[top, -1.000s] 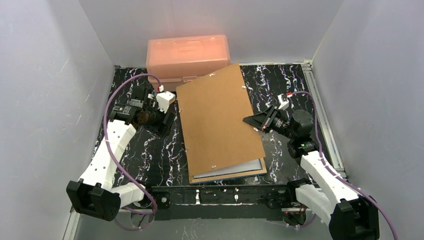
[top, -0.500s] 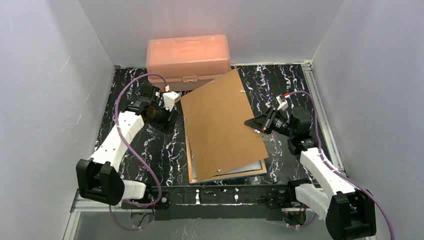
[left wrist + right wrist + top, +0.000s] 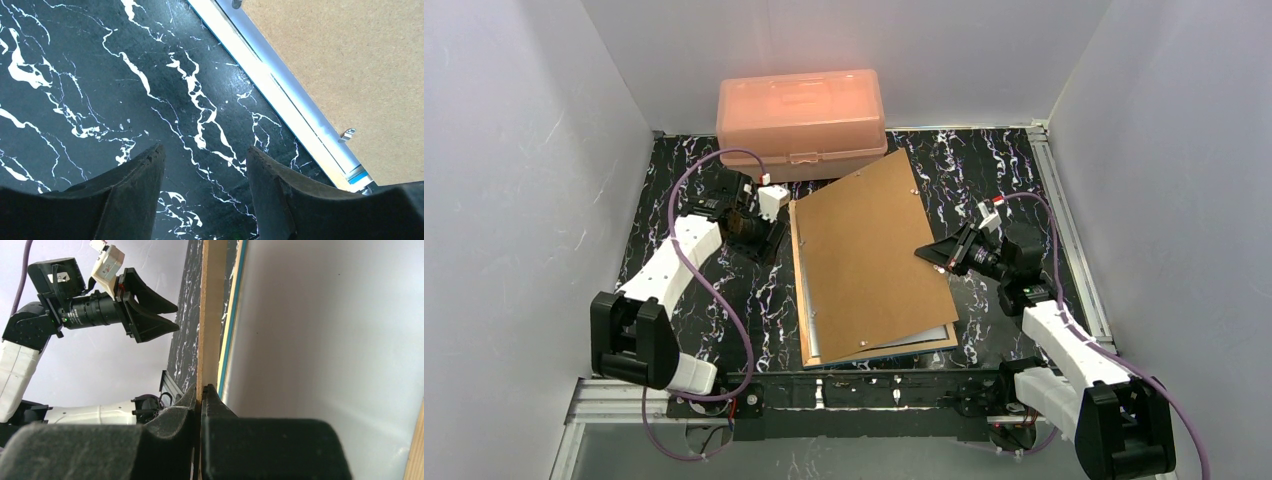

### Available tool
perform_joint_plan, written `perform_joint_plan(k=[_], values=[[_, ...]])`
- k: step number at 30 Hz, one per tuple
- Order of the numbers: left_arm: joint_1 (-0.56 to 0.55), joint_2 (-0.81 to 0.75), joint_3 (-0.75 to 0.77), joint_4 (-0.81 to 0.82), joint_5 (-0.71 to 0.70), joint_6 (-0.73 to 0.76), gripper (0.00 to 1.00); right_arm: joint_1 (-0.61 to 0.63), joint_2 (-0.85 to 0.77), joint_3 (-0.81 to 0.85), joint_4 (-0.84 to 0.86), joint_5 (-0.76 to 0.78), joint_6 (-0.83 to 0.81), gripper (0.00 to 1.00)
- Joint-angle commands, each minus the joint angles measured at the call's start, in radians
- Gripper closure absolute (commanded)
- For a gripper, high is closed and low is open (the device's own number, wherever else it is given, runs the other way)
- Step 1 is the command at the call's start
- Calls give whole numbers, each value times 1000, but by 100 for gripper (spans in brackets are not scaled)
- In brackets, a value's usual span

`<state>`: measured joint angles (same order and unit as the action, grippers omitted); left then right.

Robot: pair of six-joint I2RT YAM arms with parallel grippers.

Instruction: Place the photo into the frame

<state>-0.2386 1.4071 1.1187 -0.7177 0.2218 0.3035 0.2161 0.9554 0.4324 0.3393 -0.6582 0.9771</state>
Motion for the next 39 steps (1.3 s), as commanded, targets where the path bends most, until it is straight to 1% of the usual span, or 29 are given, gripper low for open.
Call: perform_joint_plan(k=[1,10,17,21,30,39], values=[[4,18,-20,18,38,-1,42,-9,-28,-1,107,5,8,99],[4,78,-33,55,49,-3,45,-8,-11,-53,177,28,58,99],[-2,115,-42,101,60,-17,48,-8,-14,-93,201,36,81,99],[-13,132,-40,111,62,-23,50,-8,-22,-102,206,41,80,99],[-29,164,-40,127,55,-27,58,-8,38,-85,259,22,67,99],[-39,189,-46,145,54,-26,61,-9,66,-109,319,19,92,99]])
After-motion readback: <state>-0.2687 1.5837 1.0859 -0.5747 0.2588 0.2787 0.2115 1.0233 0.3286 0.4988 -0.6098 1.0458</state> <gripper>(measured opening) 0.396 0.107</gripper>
